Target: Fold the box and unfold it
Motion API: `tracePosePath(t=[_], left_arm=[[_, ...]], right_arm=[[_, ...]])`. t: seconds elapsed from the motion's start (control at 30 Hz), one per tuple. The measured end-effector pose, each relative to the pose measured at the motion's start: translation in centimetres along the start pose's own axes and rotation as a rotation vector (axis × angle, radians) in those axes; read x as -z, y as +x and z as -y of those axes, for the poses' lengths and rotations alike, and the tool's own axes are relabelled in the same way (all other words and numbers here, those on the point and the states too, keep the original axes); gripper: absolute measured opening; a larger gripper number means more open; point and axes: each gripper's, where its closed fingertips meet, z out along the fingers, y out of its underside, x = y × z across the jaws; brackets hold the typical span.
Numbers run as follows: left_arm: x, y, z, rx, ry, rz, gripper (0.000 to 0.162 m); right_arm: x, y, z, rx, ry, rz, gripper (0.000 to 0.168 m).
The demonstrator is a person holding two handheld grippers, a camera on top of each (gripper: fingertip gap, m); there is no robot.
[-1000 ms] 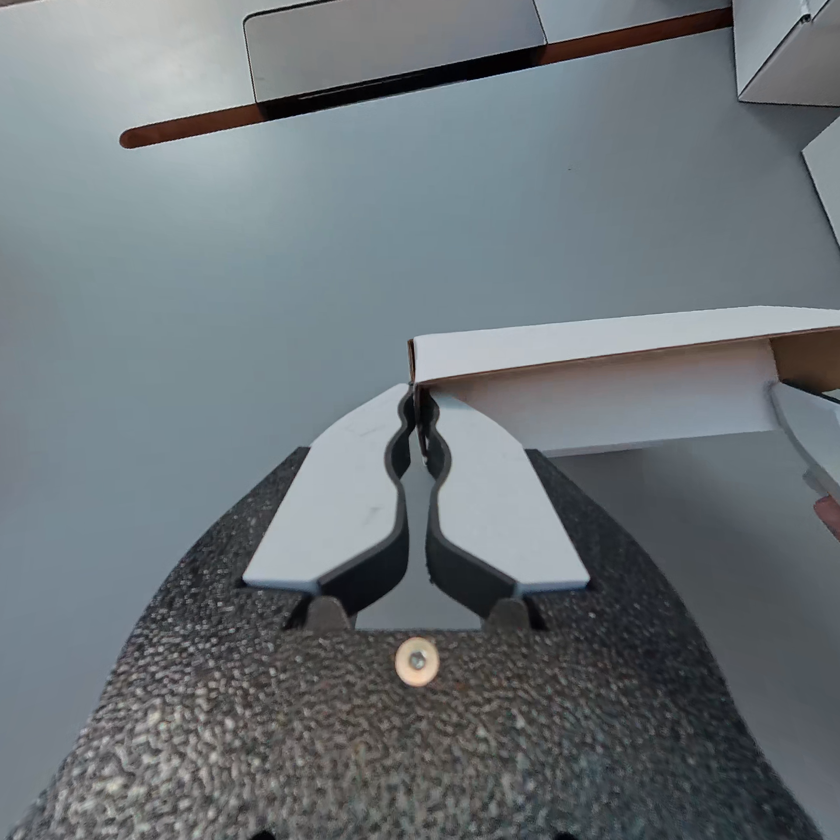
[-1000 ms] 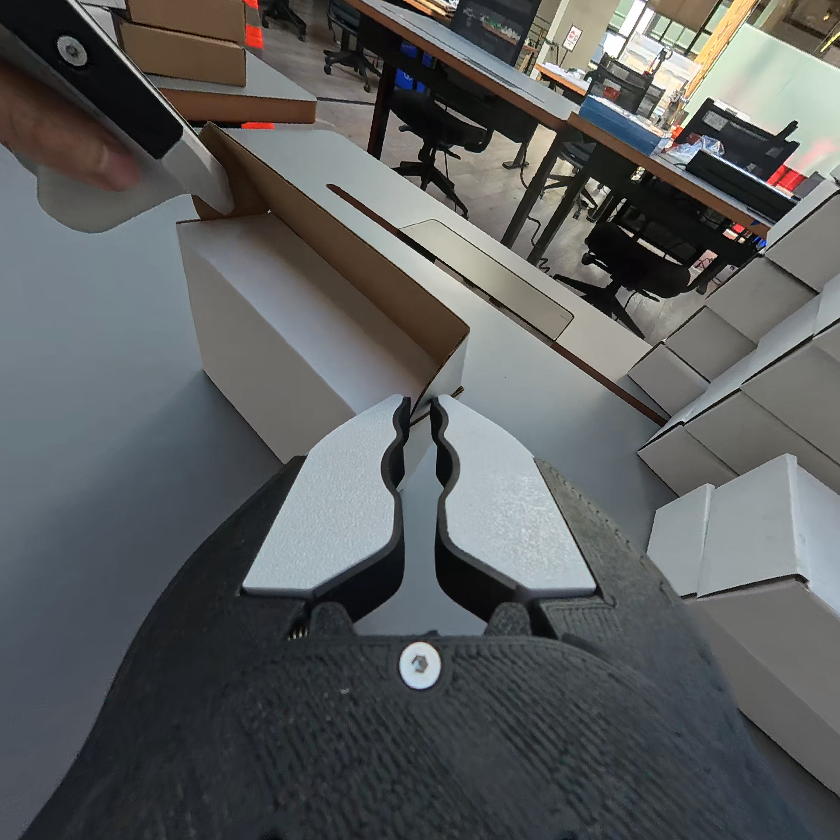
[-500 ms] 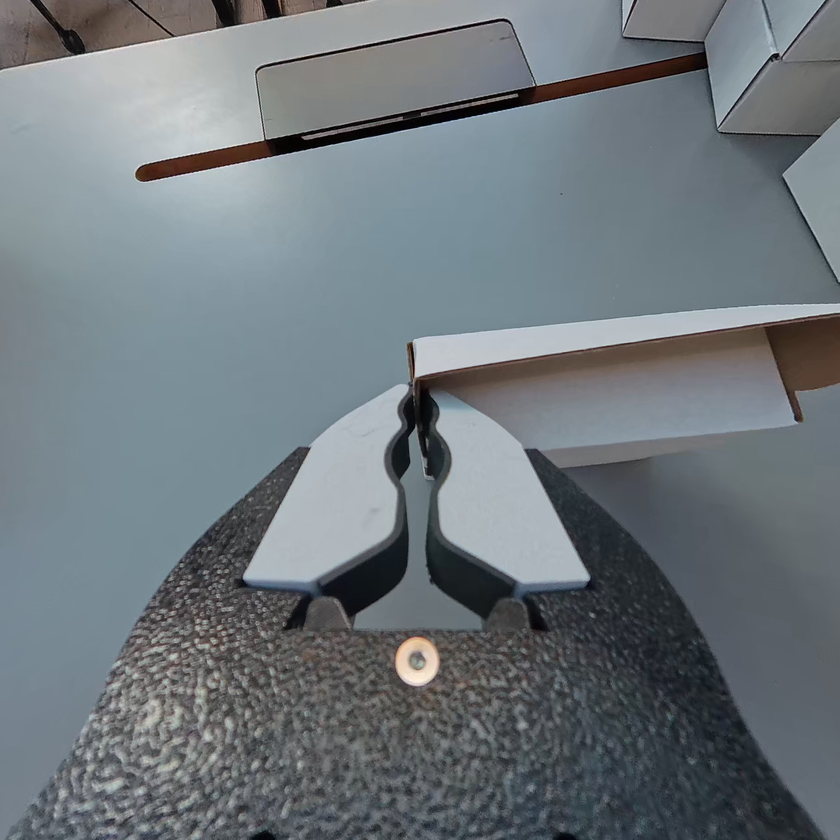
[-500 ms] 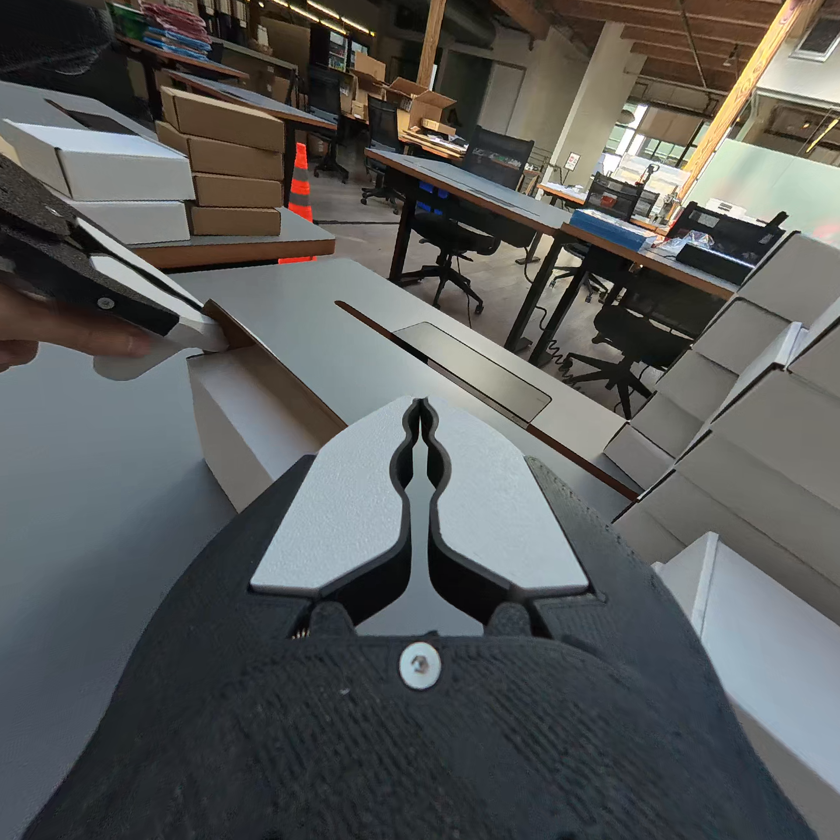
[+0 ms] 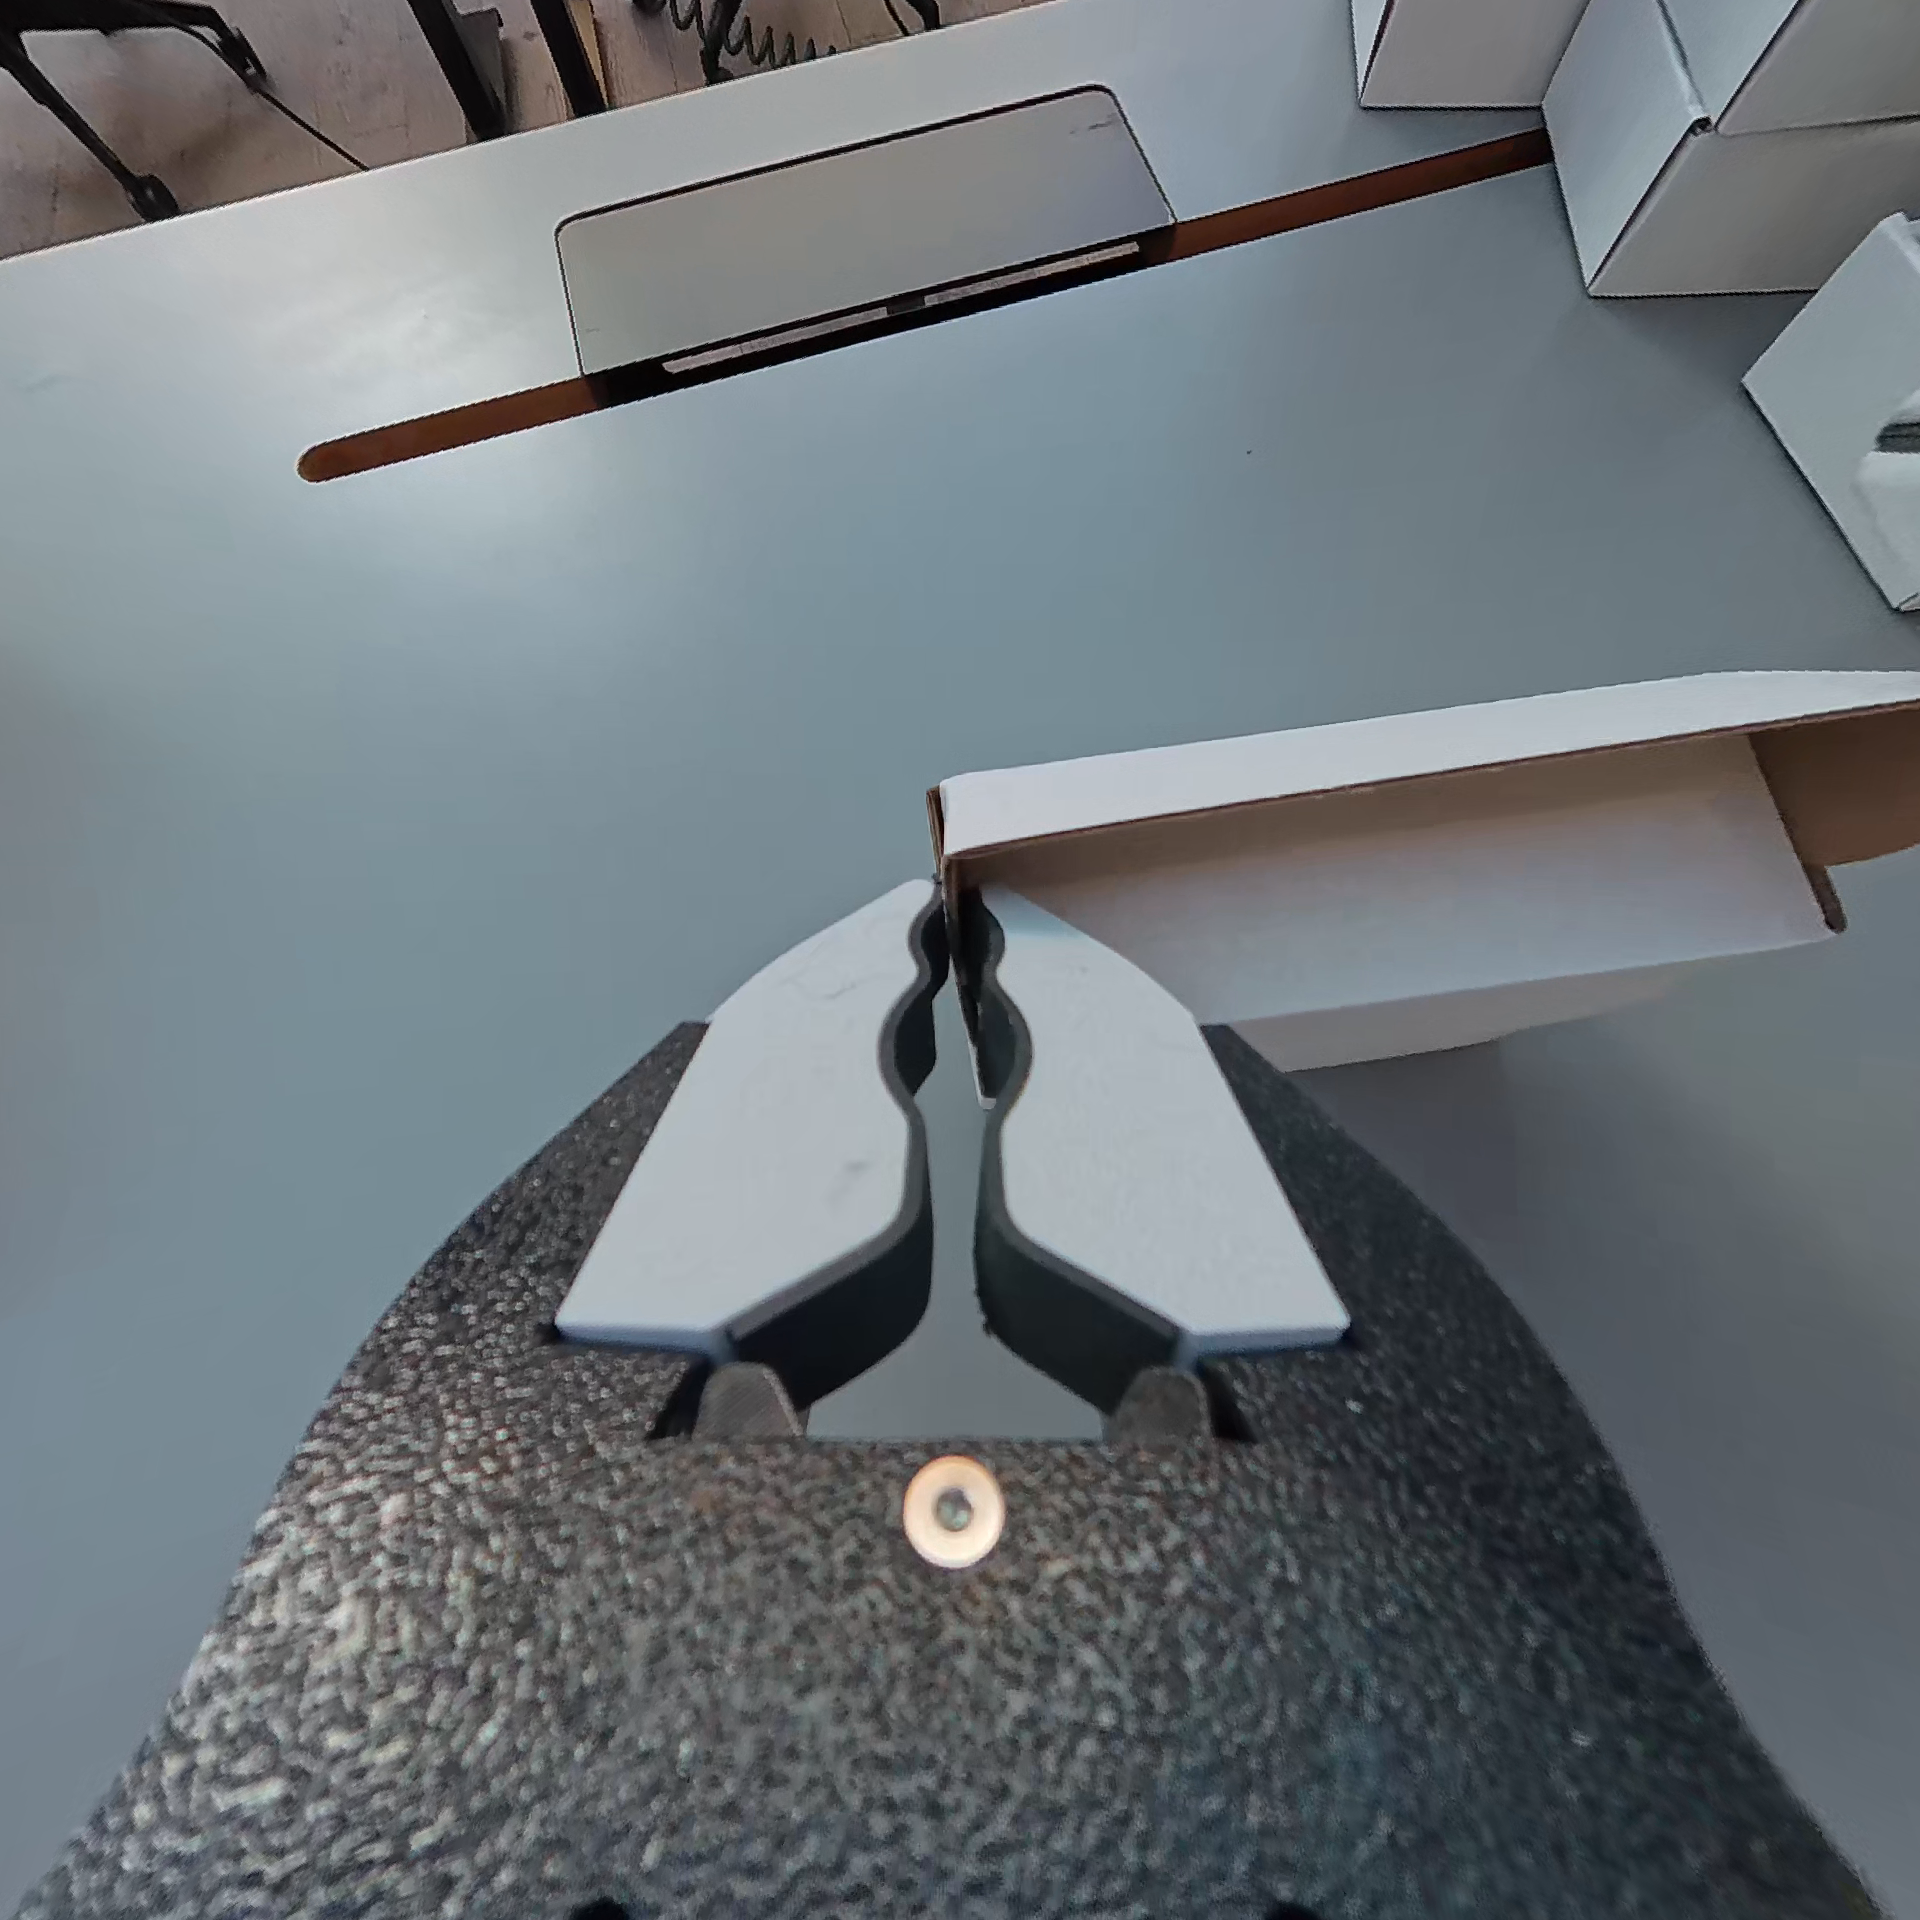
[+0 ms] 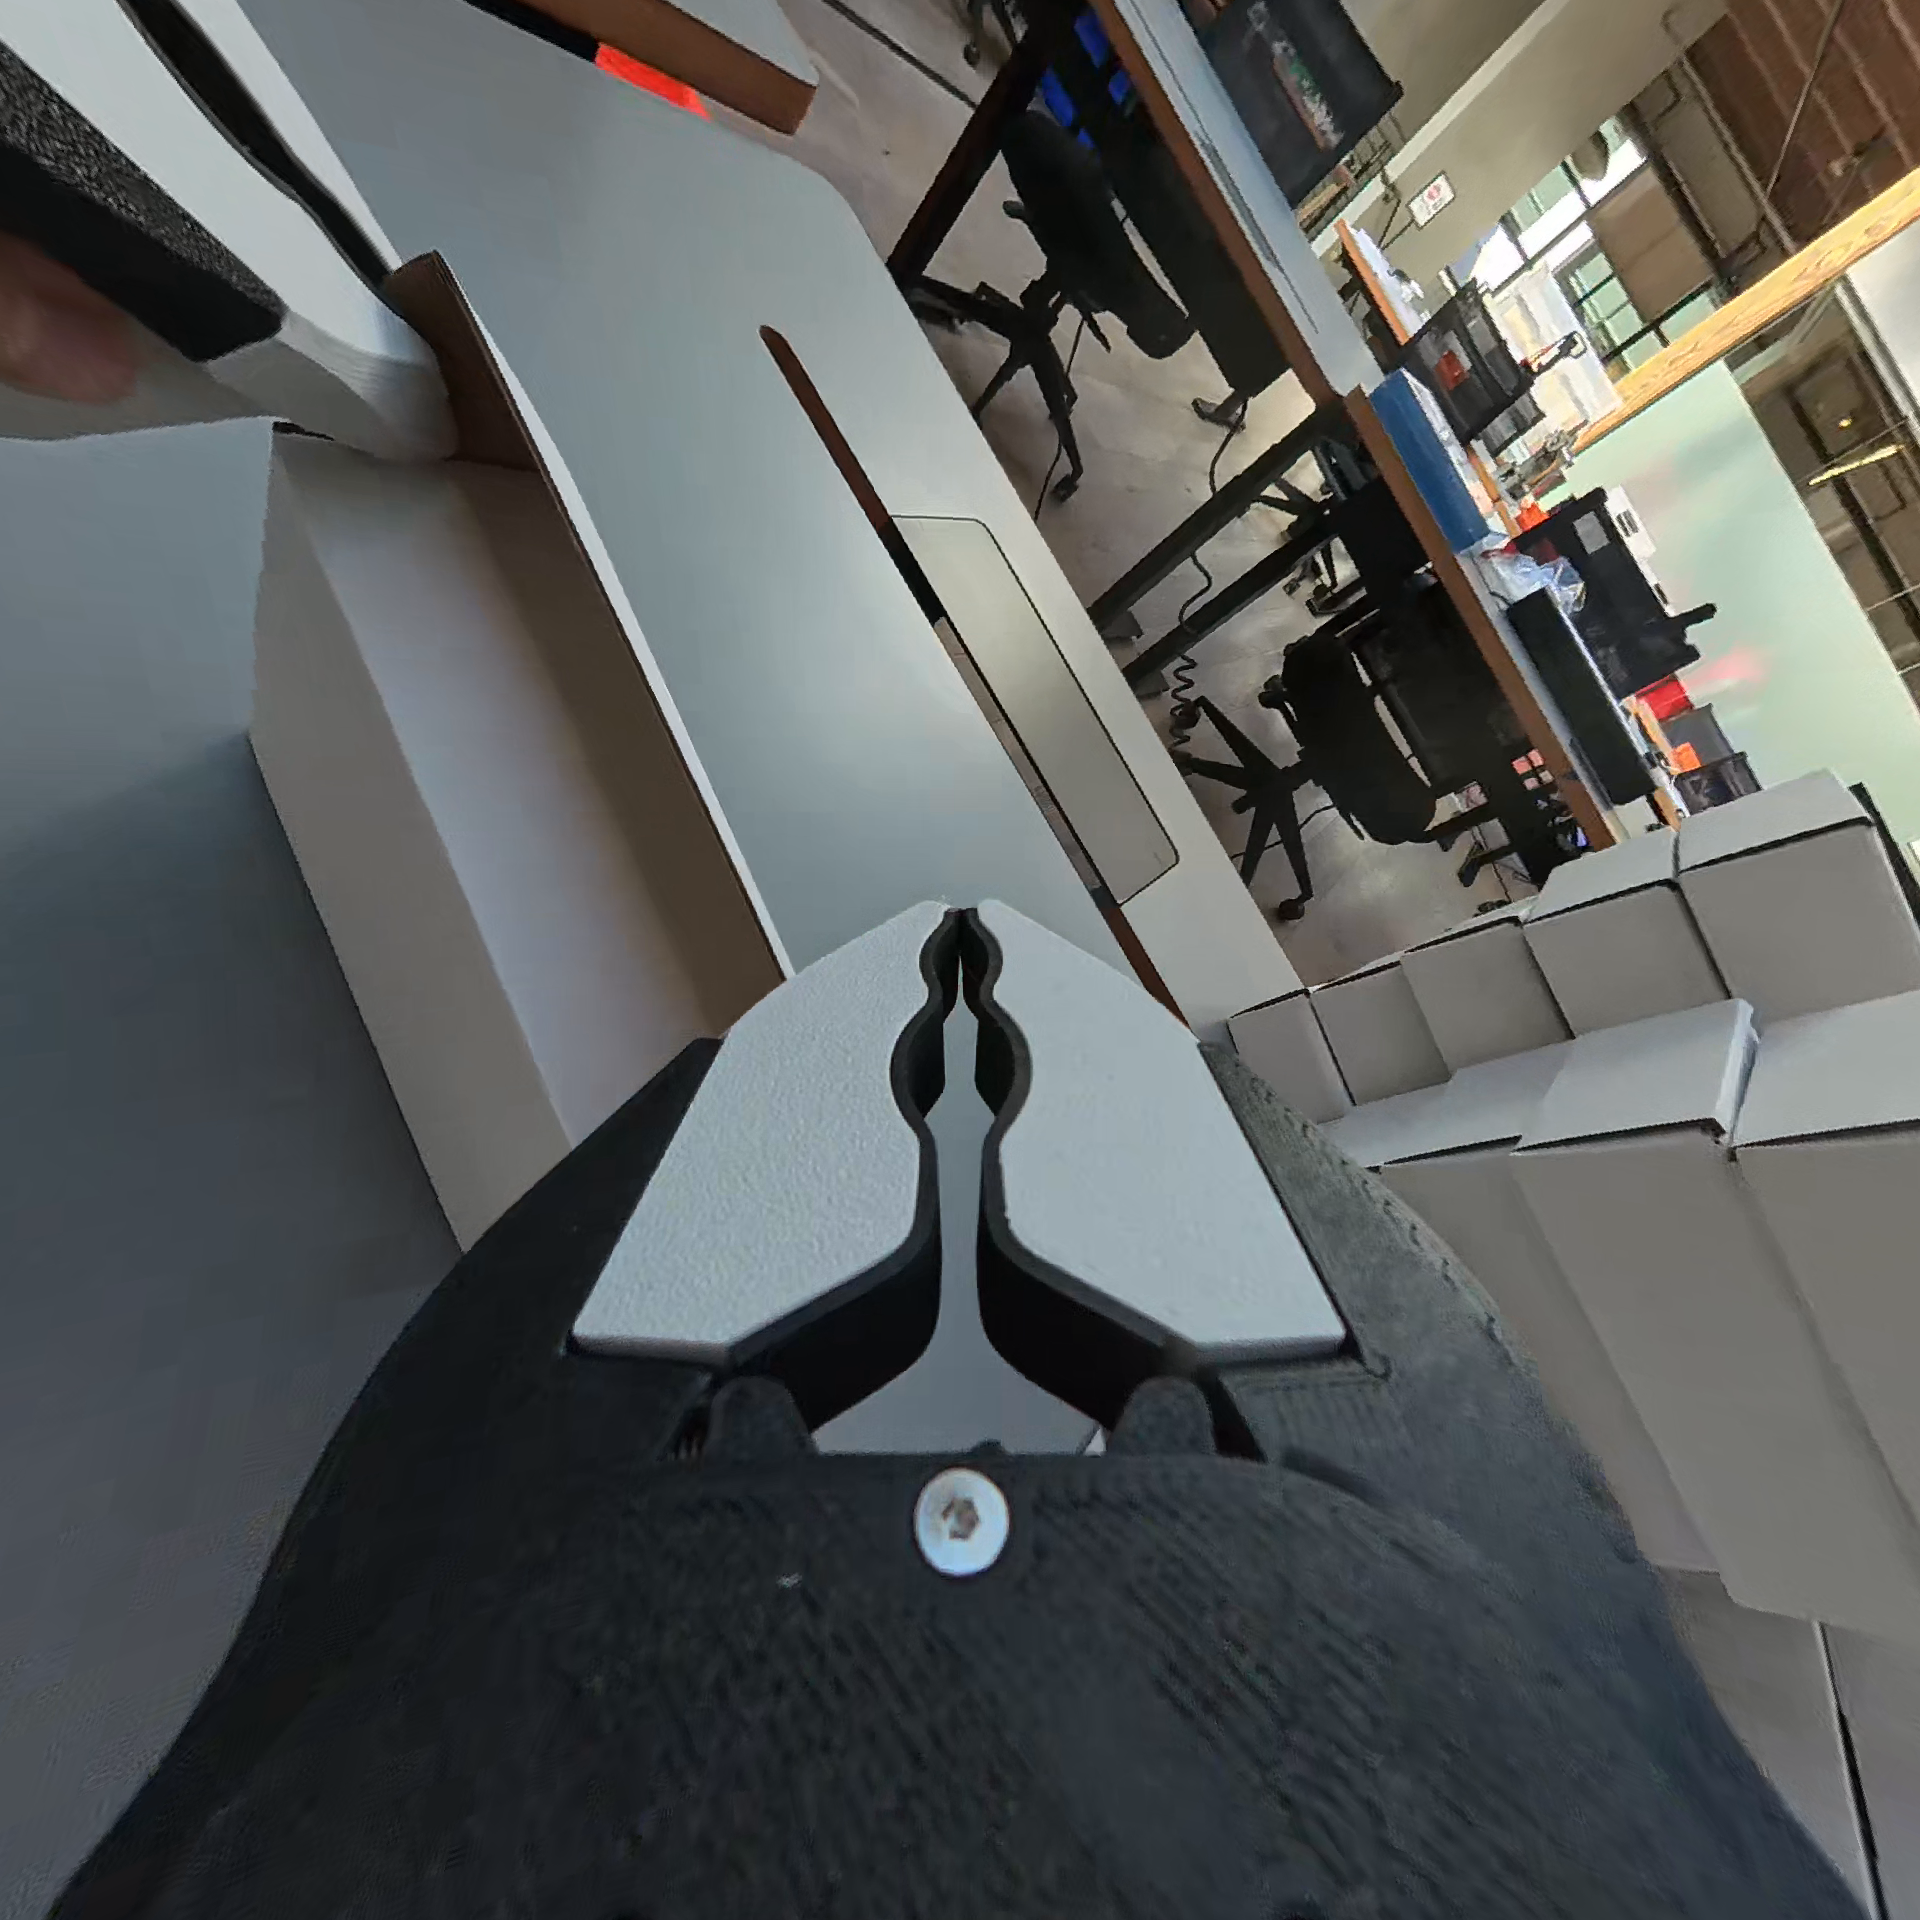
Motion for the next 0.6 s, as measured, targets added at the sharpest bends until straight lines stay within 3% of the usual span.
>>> tracePosePath(t=[0.17,0.27,0.4,0.5,0.6], left_arm=[[-0.1,0.0,0.0,-0.101,0.045,-0.005,0.003],[0.4,0.3,0.0,-0.192,0.124,-0.095,0.007],[3.9,-0.4,2.8,-0.226,0.357,-0.210,0.004],[4.8,-0.6,5.3,-0.438,0.489,-0.244,0.000],[2.9,-0.8,6.0,-0.674,0.496,-0.283,0.000]], right_arm=[[0.0,-1.5,-0.6,0.002,-0.001,0.031,0.000],[0.2,-1.9,-0.7,0.067,-0.013,-0.012,0.000],[0.2,-2.1,-0.7,0.090,0.000,-0.025,0.000],[0.2,-2.2,-0.7,0.100,-0.005,-0.010,0.000],[0.1,-2.2,-0.7,0.121,-0.008,-0.014,0.000]])
